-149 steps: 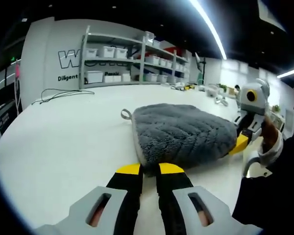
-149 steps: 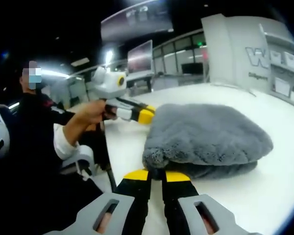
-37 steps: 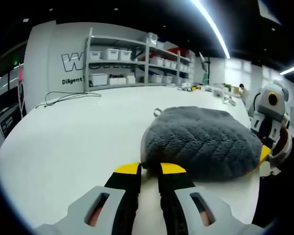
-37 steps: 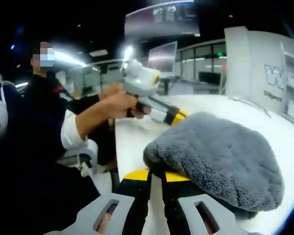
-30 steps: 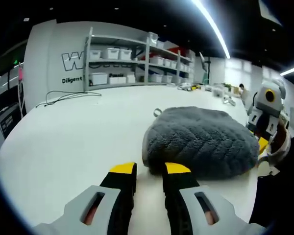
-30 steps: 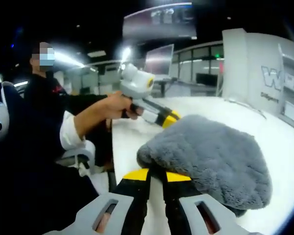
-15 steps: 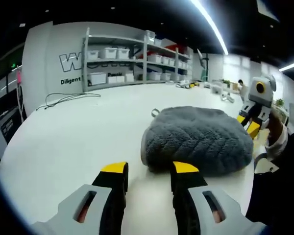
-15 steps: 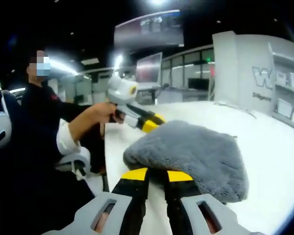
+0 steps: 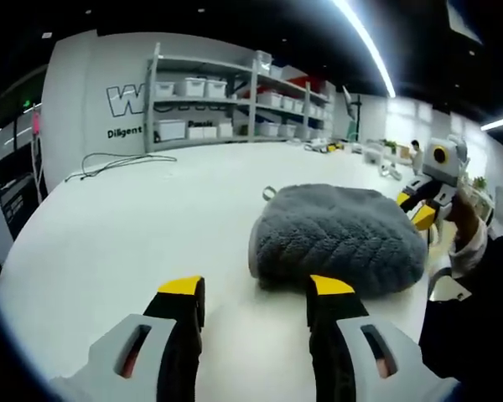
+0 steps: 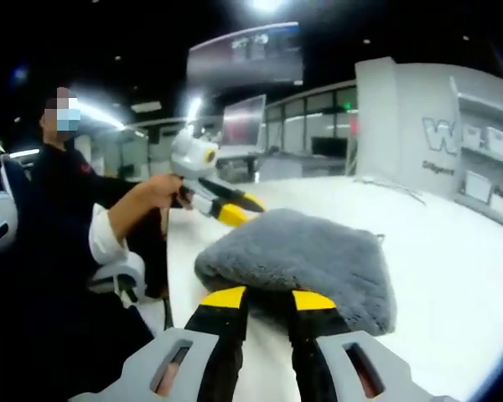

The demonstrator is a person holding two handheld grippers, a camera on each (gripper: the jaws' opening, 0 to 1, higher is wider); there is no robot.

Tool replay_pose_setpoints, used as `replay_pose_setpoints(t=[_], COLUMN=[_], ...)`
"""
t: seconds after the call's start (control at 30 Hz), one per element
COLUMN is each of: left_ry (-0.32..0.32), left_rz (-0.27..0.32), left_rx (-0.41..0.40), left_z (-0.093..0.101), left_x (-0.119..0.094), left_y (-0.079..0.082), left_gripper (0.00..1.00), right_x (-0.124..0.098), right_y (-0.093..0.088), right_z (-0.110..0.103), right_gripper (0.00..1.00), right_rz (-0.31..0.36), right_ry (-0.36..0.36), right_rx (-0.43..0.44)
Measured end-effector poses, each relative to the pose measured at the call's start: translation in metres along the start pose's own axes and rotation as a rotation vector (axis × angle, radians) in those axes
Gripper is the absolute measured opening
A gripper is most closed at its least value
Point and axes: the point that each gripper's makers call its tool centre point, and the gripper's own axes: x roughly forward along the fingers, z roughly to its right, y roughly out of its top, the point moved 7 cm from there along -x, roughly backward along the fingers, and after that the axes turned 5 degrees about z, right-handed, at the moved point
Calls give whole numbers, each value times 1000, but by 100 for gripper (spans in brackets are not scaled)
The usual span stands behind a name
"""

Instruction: Open the folded towel by lifting each exposed corner and separating the folded layers until the towel lies flat within the target outline without major curled edges

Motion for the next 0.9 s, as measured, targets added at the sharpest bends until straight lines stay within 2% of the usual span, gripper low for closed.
replay_pose_setpoints(t=[0.27,0.67,0.9], left_ry=[13,-10,-21], left_rz=[-5,3,-9], left_rx=[7,0,-19], left_z=[-6,4,1], left_x=[-5,-13,-15], left_y=[2,4,3], left_gripper=[51,53,53], right_x=[-10,-25,-31], right_y=[2,4,1], right_z=[7,22,33], right_gripper=[21,29,39], right_rz=[6,17,9], right_ry=[-35,-108,-171], right_rx=[-6,-14,-25])
